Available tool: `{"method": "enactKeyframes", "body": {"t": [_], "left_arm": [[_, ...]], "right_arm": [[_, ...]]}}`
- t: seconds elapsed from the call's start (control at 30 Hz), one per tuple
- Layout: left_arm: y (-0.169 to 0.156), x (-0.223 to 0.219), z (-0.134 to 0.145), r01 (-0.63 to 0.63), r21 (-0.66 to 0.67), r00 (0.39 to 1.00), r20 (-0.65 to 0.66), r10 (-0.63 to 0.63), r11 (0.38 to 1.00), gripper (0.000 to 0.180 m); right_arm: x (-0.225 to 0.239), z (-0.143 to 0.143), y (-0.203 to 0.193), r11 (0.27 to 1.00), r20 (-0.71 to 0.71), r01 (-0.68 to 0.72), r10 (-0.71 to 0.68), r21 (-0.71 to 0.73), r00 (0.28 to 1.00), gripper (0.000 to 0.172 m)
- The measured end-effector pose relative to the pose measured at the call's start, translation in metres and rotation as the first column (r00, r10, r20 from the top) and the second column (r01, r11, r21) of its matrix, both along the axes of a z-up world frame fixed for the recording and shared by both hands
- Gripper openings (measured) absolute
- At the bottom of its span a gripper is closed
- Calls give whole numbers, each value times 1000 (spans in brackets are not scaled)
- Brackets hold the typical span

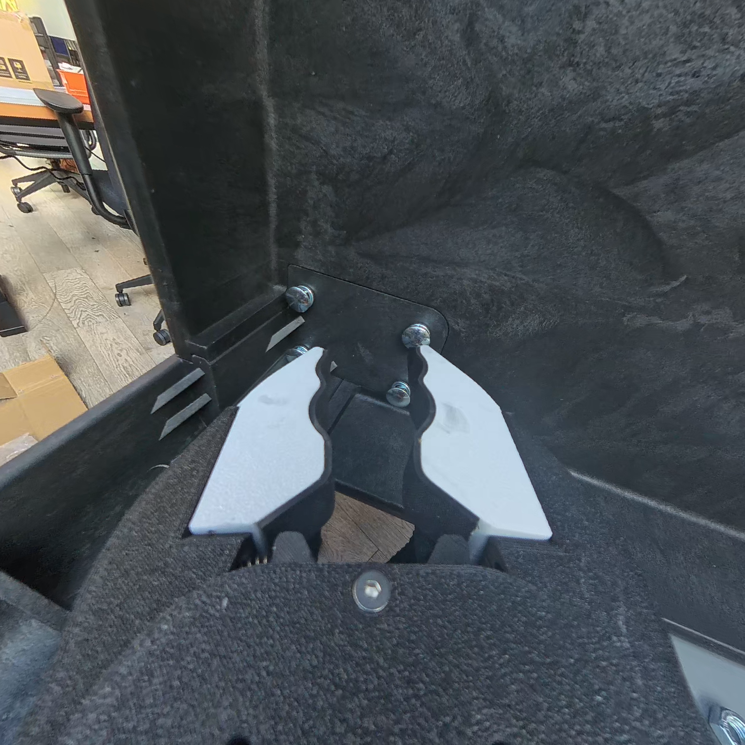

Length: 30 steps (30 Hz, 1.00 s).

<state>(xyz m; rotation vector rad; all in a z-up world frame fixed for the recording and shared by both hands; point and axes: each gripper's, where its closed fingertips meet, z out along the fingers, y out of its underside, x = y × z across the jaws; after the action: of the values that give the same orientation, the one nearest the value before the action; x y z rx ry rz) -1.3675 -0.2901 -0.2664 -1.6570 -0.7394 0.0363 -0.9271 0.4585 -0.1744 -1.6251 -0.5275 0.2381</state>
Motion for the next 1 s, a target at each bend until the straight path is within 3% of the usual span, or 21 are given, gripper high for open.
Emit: {"method": "enactKeyframes", "body": {"t": [0.4,0.8,1.0], "left_arm": [[50,40,-44,203,-182,979,46,-198,962,45],[99,60,-46,345,-161,936,129,-327,925,45],[139,59,-23,405,-151,914,73,-399,902,44]], "right_arm": [[2,1,1,1000,-10,5,-5,1,1000,38],[10,1,3,999,6,45,-45,-2,999,33],[13,2,11,999,20,37,-37,-13,999,33]]}}
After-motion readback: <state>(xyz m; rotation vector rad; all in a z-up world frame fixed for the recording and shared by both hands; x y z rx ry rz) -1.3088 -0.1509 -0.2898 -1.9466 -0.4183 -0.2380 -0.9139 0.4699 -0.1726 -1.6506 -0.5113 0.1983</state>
